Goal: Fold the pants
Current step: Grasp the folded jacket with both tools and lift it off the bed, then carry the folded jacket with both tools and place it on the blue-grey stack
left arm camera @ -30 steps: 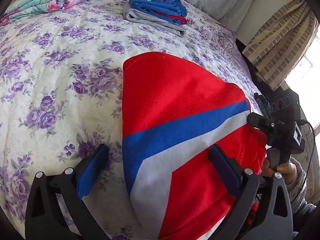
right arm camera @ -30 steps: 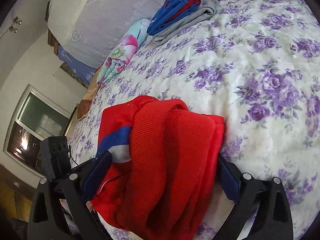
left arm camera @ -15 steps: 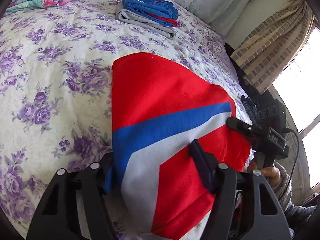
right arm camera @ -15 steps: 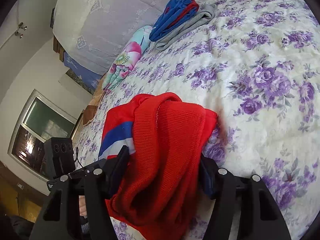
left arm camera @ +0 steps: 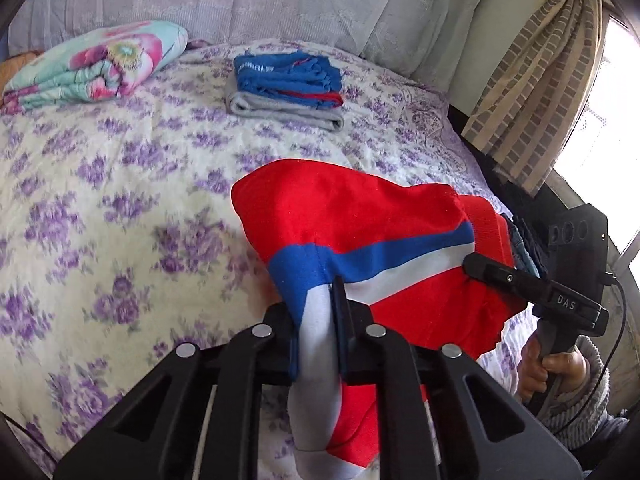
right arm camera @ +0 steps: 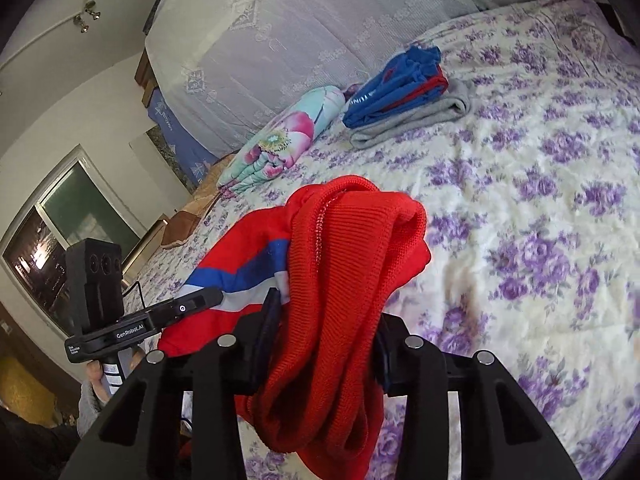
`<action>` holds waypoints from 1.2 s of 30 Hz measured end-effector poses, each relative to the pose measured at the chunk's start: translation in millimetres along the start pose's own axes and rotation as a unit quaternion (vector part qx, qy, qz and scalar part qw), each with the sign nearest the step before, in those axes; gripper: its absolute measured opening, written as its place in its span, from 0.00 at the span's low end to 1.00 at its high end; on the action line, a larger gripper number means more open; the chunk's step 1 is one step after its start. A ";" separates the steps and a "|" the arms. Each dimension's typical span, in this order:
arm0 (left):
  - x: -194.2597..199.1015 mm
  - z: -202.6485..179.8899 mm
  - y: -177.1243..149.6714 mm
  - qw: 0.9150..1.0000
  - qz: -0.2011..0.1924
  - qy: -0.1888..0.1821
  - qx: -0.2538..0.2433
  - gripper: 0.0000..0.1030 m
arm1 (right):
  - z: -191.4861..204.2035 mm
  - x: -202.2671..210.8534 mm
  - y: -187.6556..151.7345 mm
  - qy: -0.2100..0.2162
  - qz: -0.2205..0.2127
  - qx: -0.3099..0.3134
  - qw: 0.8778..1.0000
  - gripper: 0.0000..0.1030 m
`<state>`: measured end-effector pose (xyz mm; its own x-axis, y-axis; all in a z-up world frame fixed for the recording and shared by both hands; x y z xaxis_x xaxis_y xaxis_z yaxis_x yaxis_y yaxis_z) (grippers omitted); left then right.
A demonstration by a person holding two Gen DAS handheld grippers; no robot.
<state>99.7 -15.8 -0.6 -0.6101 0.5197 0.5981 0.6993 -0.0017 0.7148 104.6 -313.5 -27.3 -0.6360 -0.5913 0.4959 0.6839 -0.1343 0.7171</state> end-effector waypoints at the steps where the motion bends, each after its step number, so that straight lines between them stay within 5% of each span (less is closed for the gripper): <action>1: 4.3 -4.6 12.4 1.000 -0.012 0.003 -0.009 0.11 | 3.4 4.8 10.4 0.000 -0.010 0.007 1.000 0.40; 10: 3.1 -40.8 177.1 0.991 -0.099 0.043 -0.075 0.11 | 28.3 22.4 174.7 -0.034 -0.109 0.075 0.991 0.40; 19: -64.8 -33.5 311.9 0.986 -0.130 0.077 -0.066 0.11 | -5.9 -37.8 310.8 -0.091 -0.170 0.078 0.978 0.40; 26: -155.6 18.2 358.0 0.989 -0.117 0.091 -0.020 0.11 | -66.9 -132.4 358.3 -0.108 -0.170 0.054 0.978 0.39; 32: -250.0 90.3 353.1 0.990 -0.063 0.115 0.045 0.12 | -115.5 -238.8 356.7 -0.161 -0.134 0.071 0.975 0.40; 34: -281.6 119.5 338.8 0.989 -0.036 0.114 0.082 0.15 | -135.3 -272.2 340.5 -0.195 -0.127 0.076 0.970 0.51; 36: -289.0 129.0 325.2 0.988 -0.061 0.115 0.080 0.31 | -157.7 -281.8 327.6 -0.171 -0.152 0.056 0.972 0.62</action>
<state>551.5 -56.3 12.2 -0.7497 0.3004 0.5897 0.6533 0.1934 0.7320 564.3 -316.3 -9.4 -0.8970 -0.2360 0.3738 0.4155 -0.1617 0.8951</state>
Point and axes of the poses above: each gripper's, at about its wrist camera, not at the fingertips, and x roughly against the way its jaws point, z to its left, y to its top, the point moved 1 cm from there along -x, roughly the way its jaws point, and after that the axes turned 4 degrees about -y, right-handed, at the moved point
